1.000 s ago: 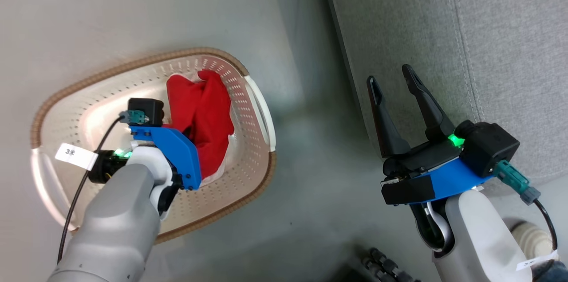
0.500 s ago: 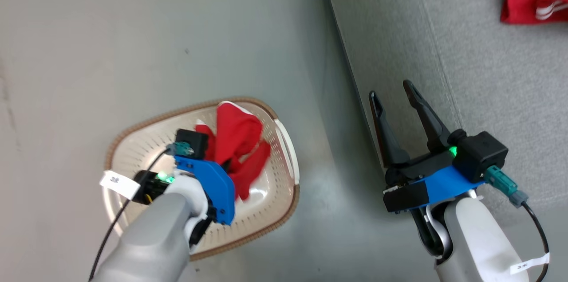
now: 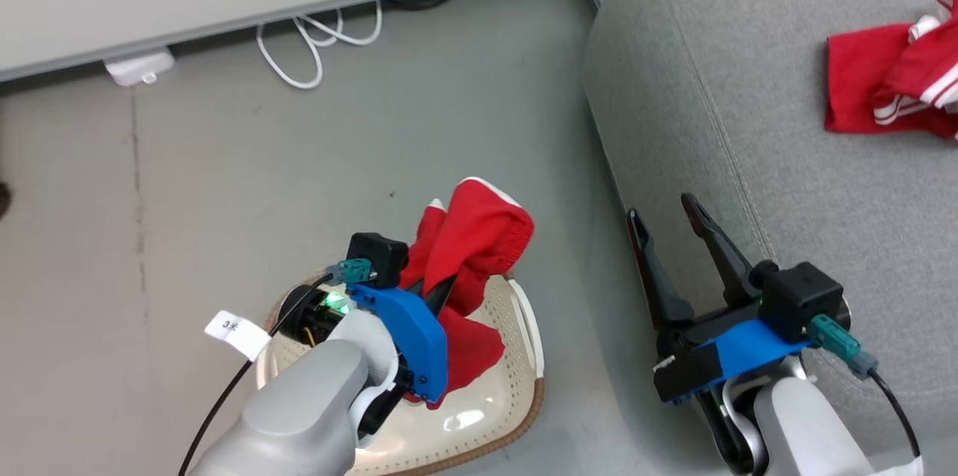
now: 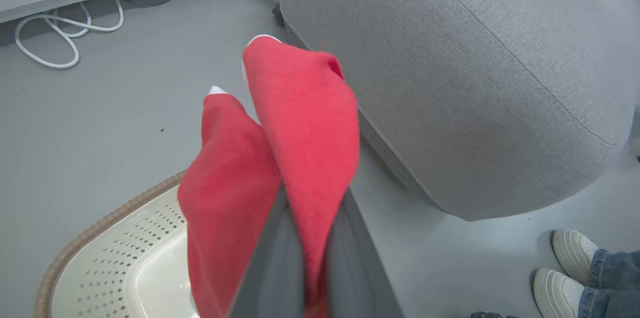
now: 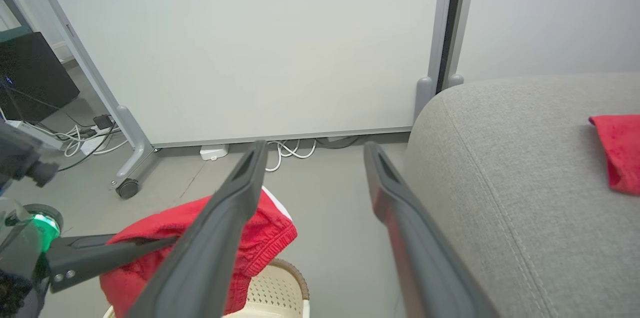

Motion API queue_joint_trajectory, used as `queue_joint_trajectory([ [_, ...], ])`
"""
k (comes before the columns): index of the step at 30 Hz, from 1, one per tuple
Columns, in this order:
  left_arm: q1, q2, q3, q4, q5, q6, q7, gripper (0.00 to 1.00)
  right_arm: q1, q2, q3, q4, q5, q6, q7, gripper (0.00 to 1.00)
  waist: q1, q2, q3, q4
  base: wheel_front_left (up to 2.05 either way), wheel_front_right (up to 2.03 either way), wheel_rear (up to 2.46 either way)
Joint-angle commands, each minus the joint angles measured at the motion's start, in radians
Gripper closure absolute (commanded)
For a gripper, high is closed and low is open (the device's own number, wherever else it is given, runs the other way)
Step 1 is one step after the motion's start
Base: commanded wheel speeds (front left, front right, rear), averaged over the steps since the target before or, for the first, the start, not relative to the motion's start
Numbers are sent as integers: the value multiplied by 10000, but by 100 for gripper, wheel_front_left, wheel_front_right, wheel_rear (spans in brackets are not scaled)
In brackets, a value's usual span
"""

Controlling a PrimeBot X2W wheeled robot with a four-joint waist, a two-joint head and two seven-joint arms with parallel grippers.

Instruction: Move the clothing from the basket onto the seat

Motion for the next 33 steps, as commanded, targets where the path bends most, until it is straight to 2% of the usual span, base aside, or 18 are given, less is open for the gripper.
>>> queue_joint_trajectory([
  [1, -182, -12, -113, -141, -106, -2, -111, 100, 227, -9, -57, 17, -38, 2, 50, 0, 3, 0, -491, 348, 0, 0, 0],
  [15, -1205, -579, -758, -884, -557, -2, -605, 100, 1101, -9, -42, 146, -64, 2, 490, 0, 3, 0, -1795, 953, 0, 0, 0],
  [33, -2429, -1097, -1603, -705, -802, -2, -480, 100, 1532, -9, 416, 118, 57, 2, 811, 0, 3, 0, -2629, 1115, 0, 0, 0],
])
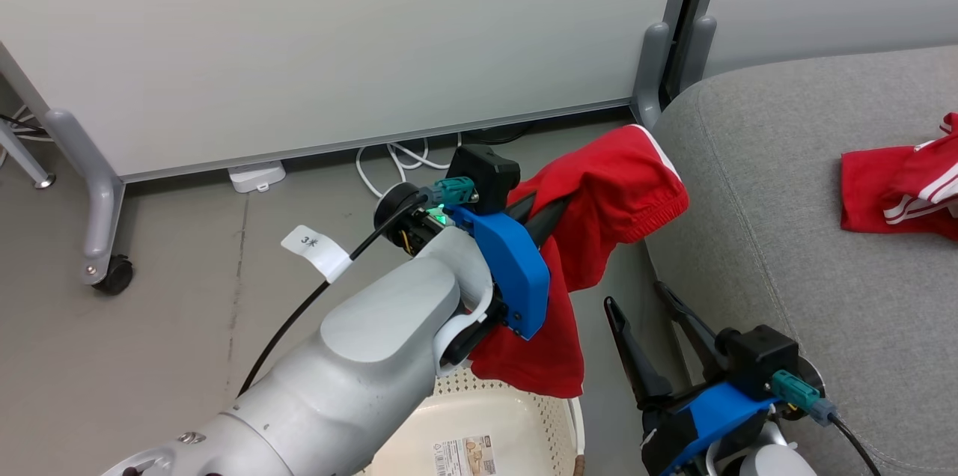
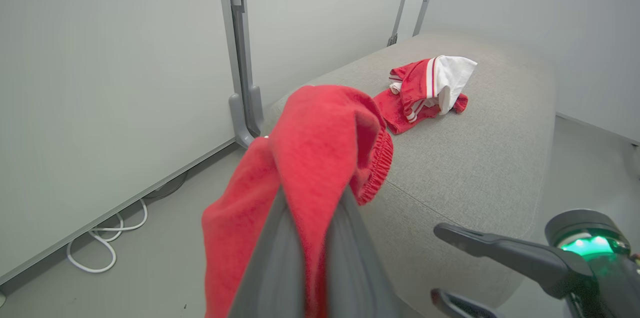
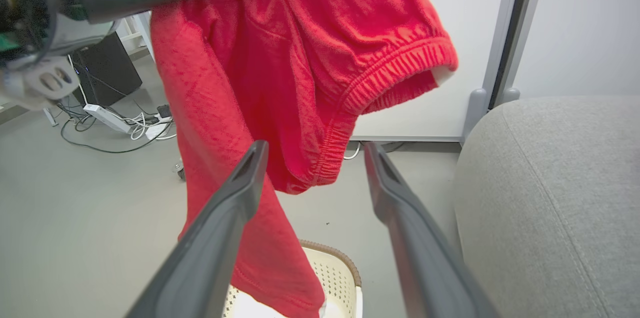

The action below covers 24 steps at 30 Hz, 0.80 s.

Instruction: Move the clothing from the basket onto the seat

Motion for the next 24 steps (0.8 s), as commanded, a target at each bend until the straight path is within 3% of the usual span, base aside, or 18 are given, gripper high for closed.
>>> queue_joint_trajectory([
  [1, -121, -22, -84, 12, -70, -2, -37, 100, 24, -9, 52, -22, 24, 2, 19, 0, 1, -1, 6, -5, 0, 0, 0],
  [14, -263, -54, -438, -44, -473, -2, -154, 100, -516, -10, 982, 247, 171, 2, 395, 0, 1, -1, 71, -3, 0, 0, 0],
  [24, -337, -54, -643, -153, -604, -2, -169, 100, -1764, -13, 1743, 1389, 47, 2, 1026, 0, 1, -1, 177, 49, 0, 0, 0],
])
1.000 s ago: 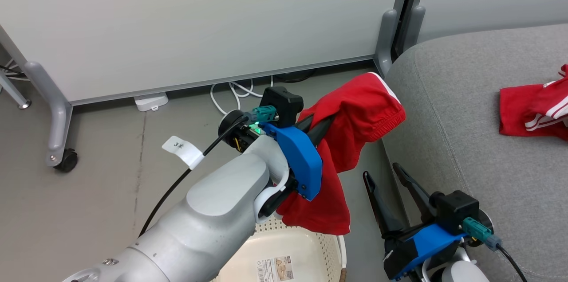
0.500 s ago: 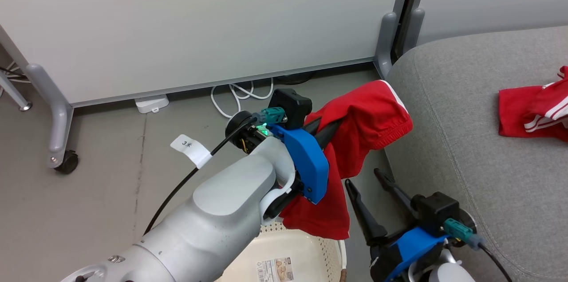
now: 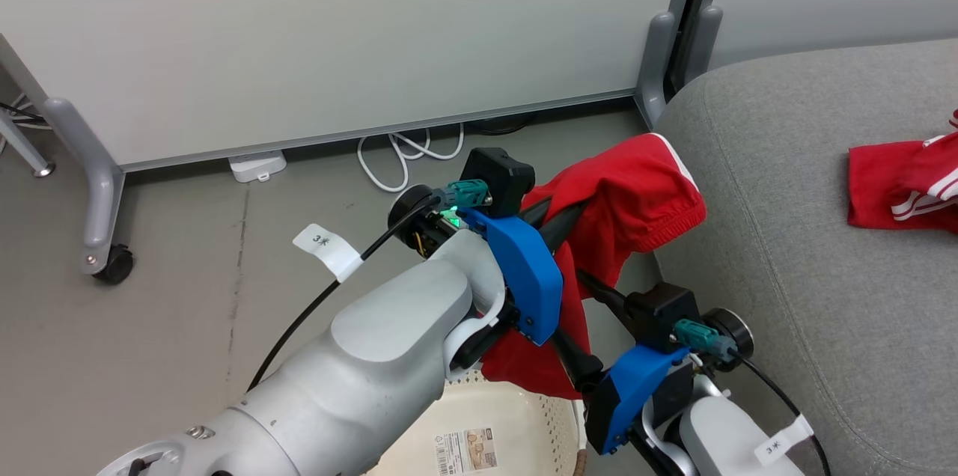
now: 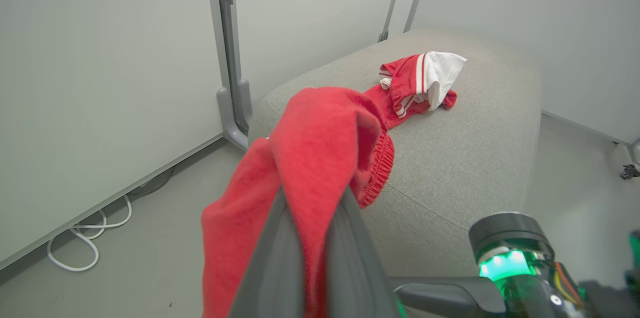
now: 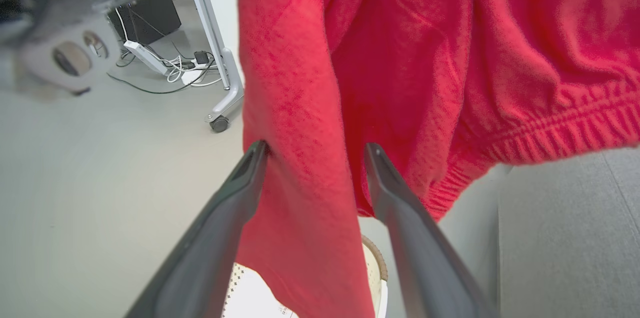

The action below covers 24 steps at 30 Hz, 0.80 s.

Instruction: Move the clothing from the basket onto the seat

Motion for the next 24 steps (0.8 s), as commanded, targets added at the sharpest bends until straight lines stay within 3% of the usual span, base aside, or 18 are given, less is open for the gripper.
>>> queue_joint_trajectory([
  [1, -146, -6, -27, -26, -3, -2, -57, 100, -165, -19, 22, 46, 9, 2, 22, 0, 0, 0, 5, 9, 0, 0, 0],
  [12, -243, -4, -159, -136, -165, -2, -159, 100, -1622, -19, 1213, 1789, 1049, 2, -118, 2, 0, 0, -19, 113, 0, 0, 0],
  [13, -251, -4, -165, -125, -177, -2, -154, 100, -1694, -19, 1308, 1910, 1147, 2, -167, 46, 0, 0, -29, 116, 0, 0, 0],
  [14, -257, -4, -171, -111, -177, -2, -169, 100, -1747, -18, 1405, 2009, 1267, 2, -224, 67, 0, 0, -39, 117, 0, 0, 0],
  [15, -257, -4, -175, -102, -199, -2, -179, 100, -1796, -19, 1470, 2112, 1340, 2, -277, 100, 0, 0, -49, 117, 0, 0, 0],
  [24, -236, -4, -230, -6, -300, -2, -234, 100, -2075, -18, 1924, 2733, 1875, 2, -751, 100, 0, 0, -148, 56, 0, 0, 0],
])
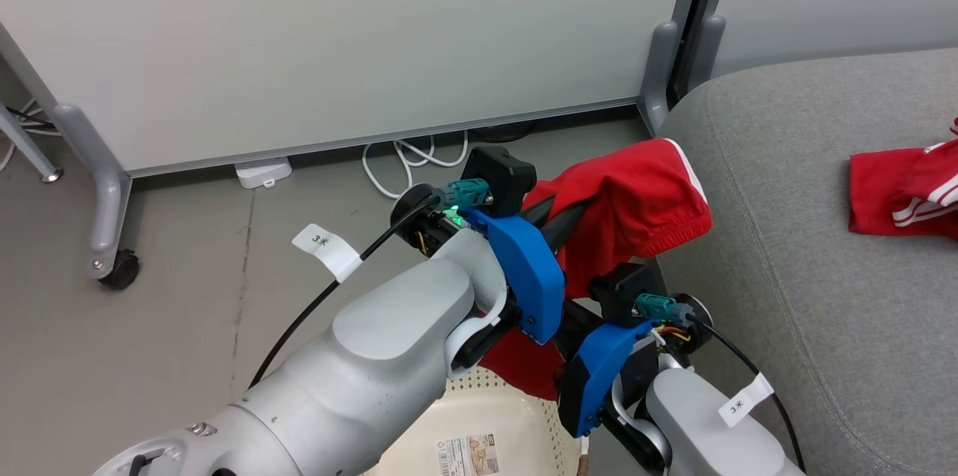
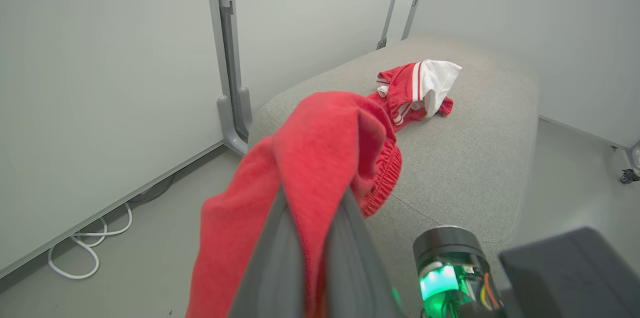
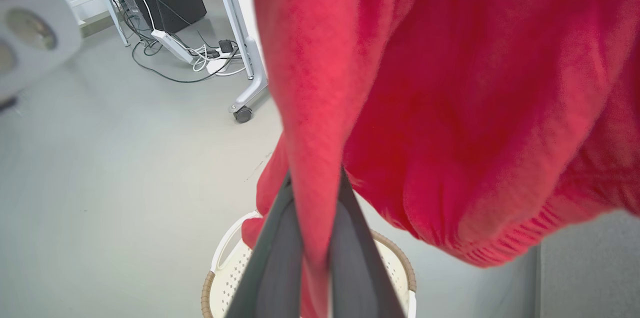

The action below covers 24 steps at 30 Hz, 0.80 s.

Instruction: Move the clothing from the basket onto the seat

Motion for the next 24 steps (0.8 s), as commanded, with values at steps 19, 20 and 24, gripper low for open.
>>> queue_joint_trajectory([
  [19, -47, -3, -79, 225, -5, 88, -235, 0, -467, -16, 260, 599, 505, 2, -608, 100, 0, 0, -167, -110, 0, 0, 0],
  [20, -13, -3, -81, 231, -3, 85, -243, 0, -473, -16, 257, 618, 508, 4, -639, 100, 0, 0, -176, -109, 0, 0, 0],
  [24, 104, -1, -61, 310, 27, 103, -497, 0, -482, -14, 190, 692, 507, 4, -722, 100, 0, 0, -218, -104, 0, 0, 0],
])
